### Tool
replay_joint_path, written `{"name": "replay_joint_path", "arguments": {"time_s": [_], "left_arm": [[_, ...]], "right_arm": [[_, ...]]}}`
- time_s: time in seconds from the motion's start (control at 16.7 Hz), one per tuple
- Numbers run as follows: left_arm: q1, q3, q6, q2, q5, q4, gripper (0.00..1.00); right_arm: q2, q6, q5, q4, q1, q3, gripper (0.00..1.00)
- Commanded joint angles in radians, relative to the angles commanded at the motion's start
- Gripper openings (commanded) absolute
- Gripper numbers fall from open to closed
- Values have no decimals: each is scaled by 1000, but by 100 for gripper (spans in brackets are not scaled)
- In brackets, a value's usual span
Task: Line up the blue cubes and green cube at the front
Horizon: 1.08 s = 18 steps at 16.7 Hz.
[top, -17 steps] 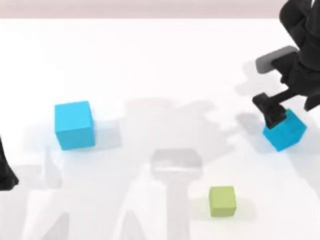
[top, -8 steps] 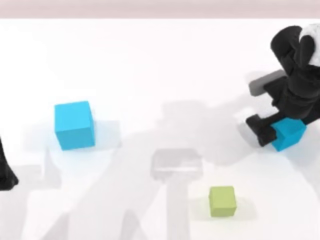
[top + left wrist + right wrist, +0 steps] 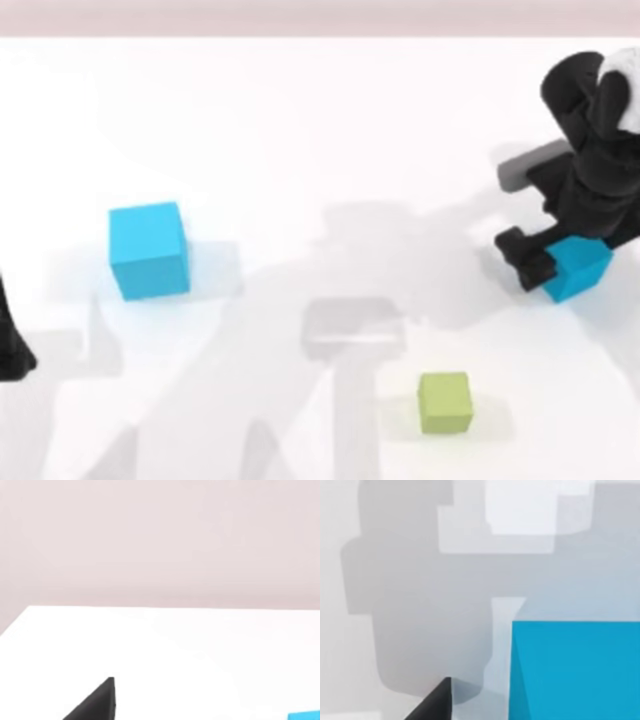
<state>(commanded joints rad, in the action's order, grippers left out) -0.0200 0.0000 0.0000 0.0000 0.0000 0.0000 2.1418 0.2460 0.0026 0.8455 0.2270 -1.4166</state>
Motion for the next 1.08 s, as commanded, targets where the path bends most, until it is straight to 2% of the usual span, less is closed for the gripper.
{"name": "replay_joint_path", "arguments": {"time_s": [0.42,1.08], "left_arm": [[0,0,0,0,0,0,100],[0,0,0,0,0,0,100]], "right_arm": [[0,0,0,0,0,0,2],[-27,-2,-5,26,1,-20,0]]}}
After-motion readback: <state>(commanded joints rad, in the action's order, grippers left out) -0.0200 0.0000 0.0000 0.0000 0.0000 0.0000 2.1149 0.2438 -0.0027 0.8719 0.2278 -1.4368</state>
